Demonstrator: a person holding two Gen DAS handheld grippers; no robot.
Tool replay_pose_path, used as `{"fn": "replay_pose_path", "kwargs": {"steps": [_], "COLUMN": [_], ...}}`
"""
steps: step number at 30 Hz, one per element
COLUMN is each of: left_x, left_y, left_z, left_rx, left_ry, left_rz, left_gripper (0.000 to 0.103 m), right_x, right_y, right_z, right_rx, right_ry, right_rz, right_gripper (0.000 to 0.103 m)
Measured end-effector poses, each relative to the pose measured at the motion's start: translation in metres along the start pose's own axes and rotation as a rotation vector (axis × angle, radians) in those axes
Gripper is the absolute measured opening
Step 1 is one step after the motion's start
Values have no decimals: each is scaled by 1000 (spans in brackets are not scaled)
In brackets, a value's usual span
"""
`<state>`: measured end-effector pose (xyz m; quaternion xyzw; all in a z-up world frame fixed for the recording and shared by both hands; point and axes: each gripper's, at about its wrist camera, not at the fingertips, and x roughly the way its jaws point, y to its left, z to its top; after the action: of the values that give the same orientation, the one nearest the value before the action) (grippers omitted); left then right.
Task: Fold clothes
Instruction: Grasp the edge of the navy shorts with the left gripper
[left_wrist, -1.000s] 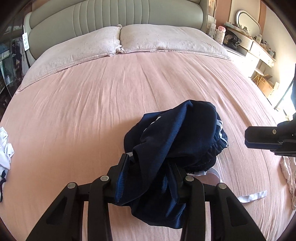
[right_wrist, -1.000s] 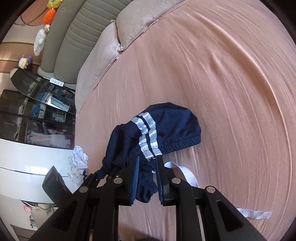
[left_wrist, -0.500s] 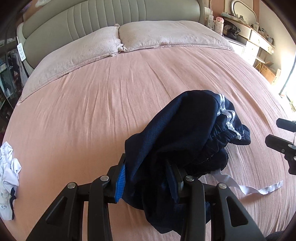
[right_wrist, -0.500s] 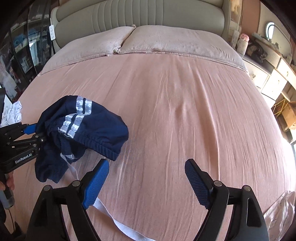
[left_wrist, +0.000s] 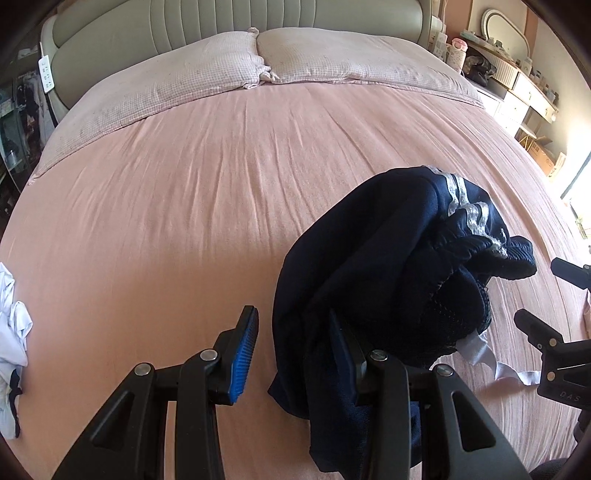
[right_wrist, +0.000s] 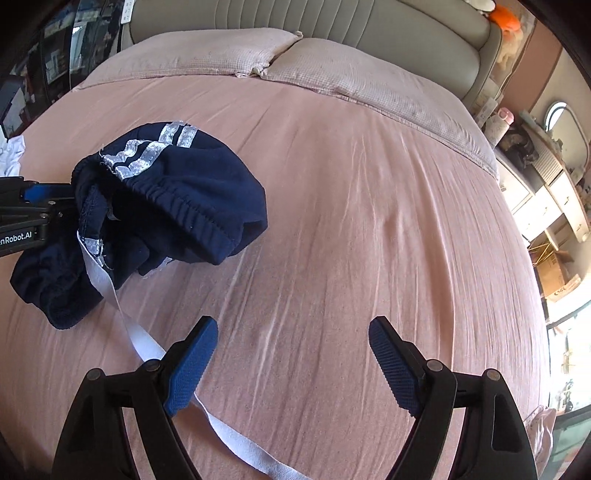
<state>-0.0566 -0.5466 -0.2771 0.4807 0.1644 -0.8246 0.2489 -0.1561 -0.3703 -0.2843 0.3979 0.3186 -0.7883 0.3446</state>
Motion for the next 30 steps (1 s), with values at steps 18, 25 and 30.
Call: {"fn": "replay_pose_path", "kwargs": {"steps": [18, 25, 30], "left_x": [-5, -32, -42], "left_y": [17, 5, -19], "left_z": [-3, -9, -14], "left_rx": [-107, -172, -149], "left_ry": [44, 2, -12], "left_rz": [115, 158, 132], "left_gripper": [37, 37, 41], "right_x": [25, 35, 41], "right_y": [-20, -12, -13], "right_z": [17, 16, 23], "right_rx": [123, 97, 95], "right_ry": [-35, -30, -15], "right_rz": [128, 181, 228], "right_gripper": [84, 84, 84]}}
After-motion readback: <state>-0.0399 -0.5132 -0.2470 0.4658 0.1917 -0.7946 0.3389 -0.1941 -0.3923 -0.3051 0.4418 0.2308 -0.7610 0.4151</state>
